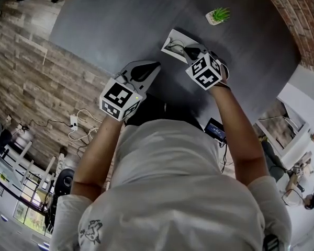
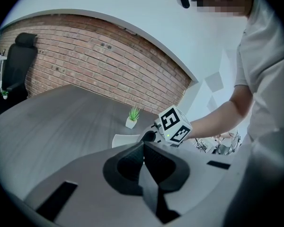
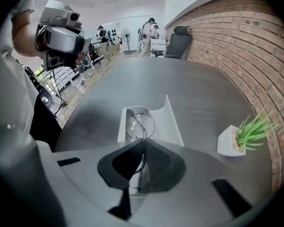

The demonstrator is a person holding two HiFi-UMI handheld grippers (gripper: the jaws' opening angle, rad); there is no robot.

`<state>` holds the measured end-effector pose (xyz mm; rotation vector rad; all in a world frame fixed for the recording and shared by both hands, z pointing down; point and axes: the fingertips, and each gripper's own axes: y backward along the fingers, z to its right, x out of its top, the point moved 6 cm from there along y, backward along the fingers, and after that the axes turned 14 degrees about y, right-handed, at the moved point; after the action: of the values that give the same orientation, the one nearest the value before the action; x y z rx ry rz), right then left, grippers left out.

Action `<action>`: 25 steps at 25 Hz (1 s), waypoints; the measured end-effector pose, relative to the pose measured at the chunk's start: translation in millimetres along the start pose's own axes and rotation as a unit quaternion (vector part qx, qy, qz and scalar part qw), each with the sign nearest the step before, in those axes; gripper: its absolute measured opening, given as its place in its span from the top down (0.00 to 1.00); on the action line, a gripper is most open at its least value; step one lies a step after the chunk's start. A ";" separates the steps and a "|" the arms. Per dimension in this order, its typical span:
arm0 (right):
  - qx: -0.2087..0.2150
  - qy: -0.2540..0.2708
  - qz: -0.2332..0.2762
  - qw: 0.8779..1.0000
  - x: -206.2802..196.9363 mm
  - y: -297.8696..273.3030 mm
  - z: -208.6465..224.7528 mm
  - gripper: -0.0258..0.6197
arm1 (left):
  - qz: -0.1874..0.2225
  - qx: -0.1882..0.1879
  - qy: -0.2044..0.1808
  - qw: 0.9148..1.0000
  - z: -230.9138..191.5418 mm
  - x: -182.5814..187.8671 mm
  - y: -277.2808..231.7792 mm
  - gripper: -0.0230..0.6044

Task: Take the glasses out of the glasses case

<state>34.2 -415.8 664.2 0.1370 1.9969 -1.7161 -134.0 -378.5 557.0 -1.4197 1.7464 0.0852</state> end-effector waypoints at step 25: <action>-0.053 0.007 0.052 0.997 5.2 53.3 -0.9 0.94 | 0.015 0.016 -0.009 1.000 36.1 -10.2 2.0 0.95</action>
<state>50.2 -405.5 614.1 0.2138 2.0480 -1.5450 -115.4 -350.6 540.1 -1.3661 1.7472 0.0871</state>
